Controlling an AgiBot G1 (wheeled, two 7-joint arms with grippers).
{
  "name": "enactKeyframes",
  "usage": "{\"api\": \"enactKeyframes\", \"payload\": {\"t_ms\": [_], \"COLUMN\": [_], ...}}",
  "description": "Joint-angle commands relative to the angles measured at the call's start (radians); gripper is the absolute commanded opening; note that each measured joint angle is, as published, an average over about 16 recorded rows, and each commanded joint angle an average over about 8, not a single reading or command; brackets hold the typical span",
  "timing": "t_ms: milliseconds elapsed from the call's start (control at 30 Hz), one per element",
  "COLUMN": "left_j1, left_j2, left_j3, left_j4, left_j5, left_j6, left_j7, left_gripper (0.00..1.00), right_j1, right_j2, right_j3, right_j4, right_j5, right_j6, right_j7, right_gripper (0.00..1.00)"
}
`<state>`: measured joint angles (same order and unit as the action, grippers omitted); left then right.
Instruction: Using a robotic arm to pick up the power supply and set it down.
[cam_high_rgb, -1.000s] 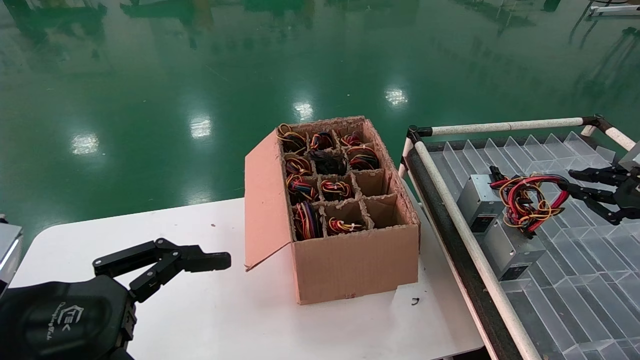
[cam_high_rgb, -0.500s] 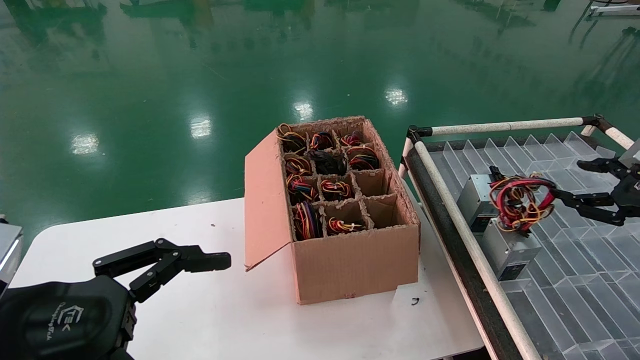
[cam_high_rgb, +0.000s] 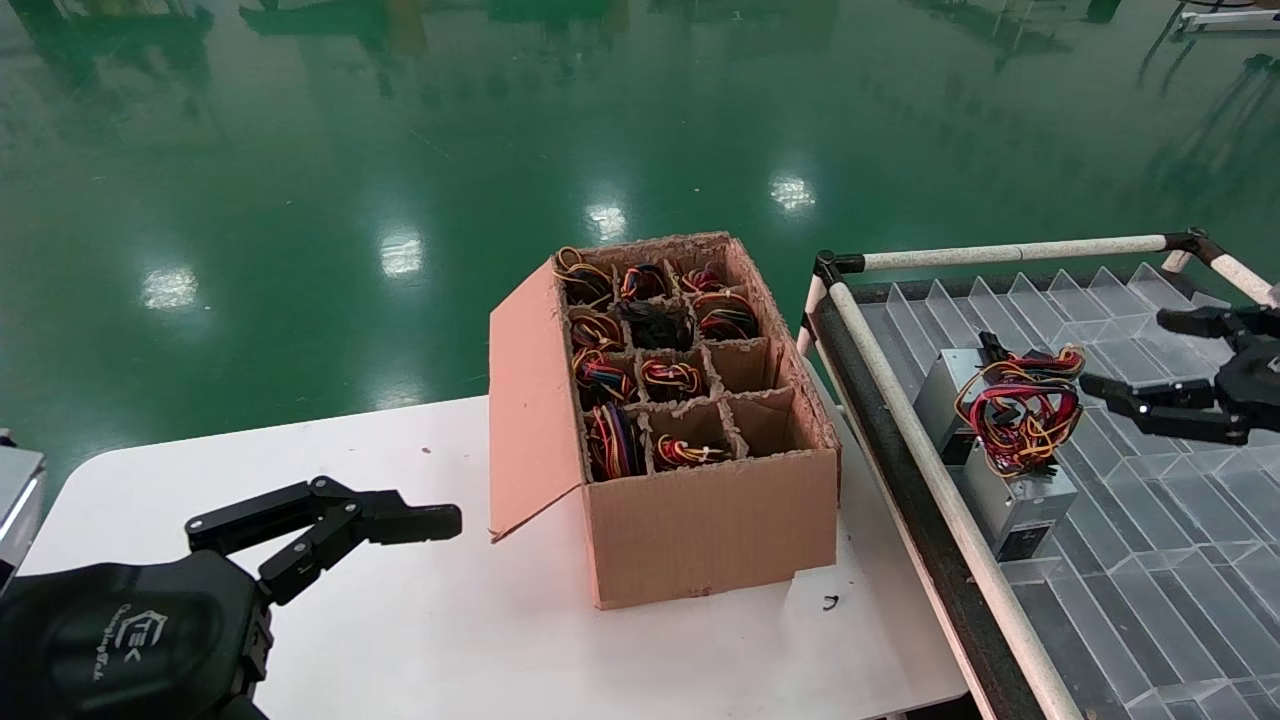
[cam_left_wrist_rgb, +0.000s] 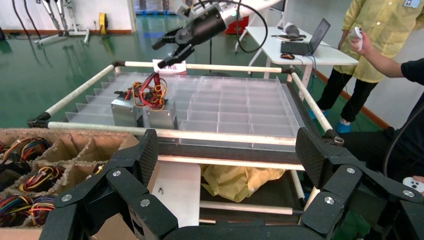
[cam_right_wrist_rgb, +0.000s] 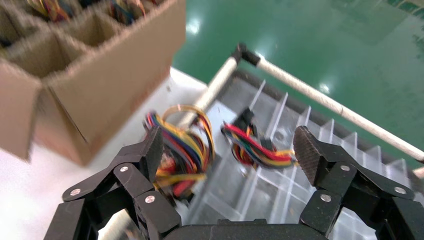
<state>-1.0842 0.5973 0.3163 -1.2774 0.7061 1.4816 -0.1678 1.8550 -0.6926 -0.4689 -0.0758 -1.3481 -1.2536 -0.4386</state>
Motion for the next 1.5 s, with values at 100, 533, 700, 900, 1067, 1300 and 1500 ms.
{"api": "enactKeyframes", "payload": {"t_ms": [100,533,700,900,1067,1300,1500], "left_j1": [0.0,0.0,0.0,0.0,0.0,0.0,0.0], "left_j2": [0.0,0.0,0.0,0.0,0.0,0.0,0.0], "left_j3": [0.0,0.0,0.001,0.001,0.001,0.001,0.001], "left_j4": [0.0,0.001,0.001,0.001,0.001,0.001,0.001], "left_j5": [0.0,0.0,0.0,-0.001,-0.001,-0.001,-0.001], "left_j6": [0.0,0.0,0.0,0.0,0.0,0.0,0.0], "left_j7": [0.0,0.0,0.001,0.001,0.001,0.001,0.001], "left_gripper": [1.0,1.0,1.0,1.0,1.0,1.0,1.0], "right_j1": [-0.004,-0.124,-0.188,-0.266,-0.33,-0.421,-0.498], "right_j2": [0.005,0.017,0.023,0.031,0.037,0.046,0.054], "right_j3": [0.018,0.052,0.065,0.082,0.095,0.114,0.13], "right_j4": [-0.011,0.196,0.309,0.448,0.561,0.722,0.859], "right_j5": [0.024,0.124,0.172,0.231,0.279,0.347,0.405], "right_j6": [-0.036,-0.086,-0.101,-0.12,-0.135,-0.157,-0.175], "right_j7": [0.027,0.126,0.174,0.234,0.283,0.352,0.411], "right_gripper": [1.0,1.0,1.0,1.0,1.0,1.0,1.0]}}
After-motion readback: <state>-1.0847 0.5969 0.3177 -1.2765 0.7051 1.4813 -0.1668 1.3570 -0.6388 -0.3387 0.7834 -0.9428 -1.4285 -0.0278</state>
